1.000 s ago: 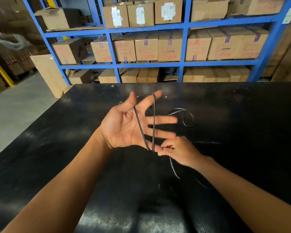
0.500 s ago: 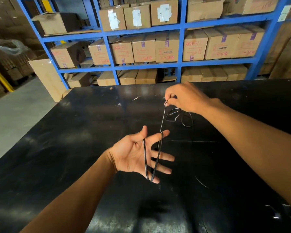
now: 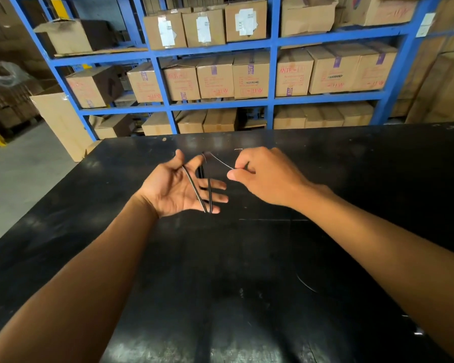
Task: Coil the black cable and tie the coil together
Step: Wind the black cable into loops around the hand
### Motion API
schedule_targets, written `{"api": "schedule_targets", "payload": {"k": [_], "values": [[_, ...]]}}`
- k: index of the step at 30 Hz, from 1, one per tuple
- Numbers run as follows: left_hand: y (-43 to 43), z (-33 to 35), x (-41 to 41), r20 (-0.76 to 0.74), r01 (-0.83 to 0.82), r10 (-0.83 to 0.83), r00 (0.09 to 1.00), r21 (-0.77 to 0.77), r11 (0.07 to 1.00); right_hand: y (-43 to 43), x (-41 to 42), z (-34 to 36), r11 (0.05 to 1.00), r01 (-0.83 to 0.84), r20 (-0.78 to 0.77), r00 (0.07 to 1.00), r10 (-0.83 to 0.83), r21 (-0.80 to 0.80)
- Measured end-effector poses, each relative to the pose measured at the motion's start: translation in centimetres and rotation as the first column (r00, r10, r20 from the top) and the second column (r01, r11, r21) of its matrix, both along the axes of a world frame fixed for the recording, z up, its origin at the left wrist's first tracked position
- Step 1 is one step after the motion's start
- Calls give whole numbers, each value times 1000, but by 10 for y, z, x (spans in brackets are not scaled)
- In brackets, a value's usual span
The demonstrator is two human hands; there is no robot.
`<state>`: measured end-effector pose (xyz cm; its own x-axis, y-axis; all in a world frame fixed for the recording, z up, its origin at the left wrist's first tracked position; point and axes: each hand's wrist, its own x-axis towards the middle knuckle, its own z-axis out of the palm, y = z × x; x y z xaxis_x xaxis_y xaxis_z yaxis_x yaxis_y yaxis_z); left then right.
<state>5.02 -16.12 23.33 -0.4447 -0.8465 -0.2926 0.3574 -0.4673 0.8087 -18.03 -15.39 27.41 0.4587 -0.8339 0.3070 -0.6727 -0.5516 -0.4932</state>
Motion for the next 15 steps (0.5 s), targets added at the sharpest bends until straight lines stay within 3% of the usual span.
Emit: {"api": "schedule_targets", "payload": {"k": [5, 9, 15], "values": [[-15, 27, -1, -55, 106, -112, 992, -96, 990, 34, 1, -36, 942, -118, 278, 960, 28, 314], [-15, 39, -10, -64, 183, -196, 979, -167, 969, 53, 0, -70, 841, -244, 372, 926, 55, 483], [-7, 31, -19, -70, 261, -277, 958, -182, 948, 69, 5, -85, 782, -359, 444, 888, 119, 509]]}}
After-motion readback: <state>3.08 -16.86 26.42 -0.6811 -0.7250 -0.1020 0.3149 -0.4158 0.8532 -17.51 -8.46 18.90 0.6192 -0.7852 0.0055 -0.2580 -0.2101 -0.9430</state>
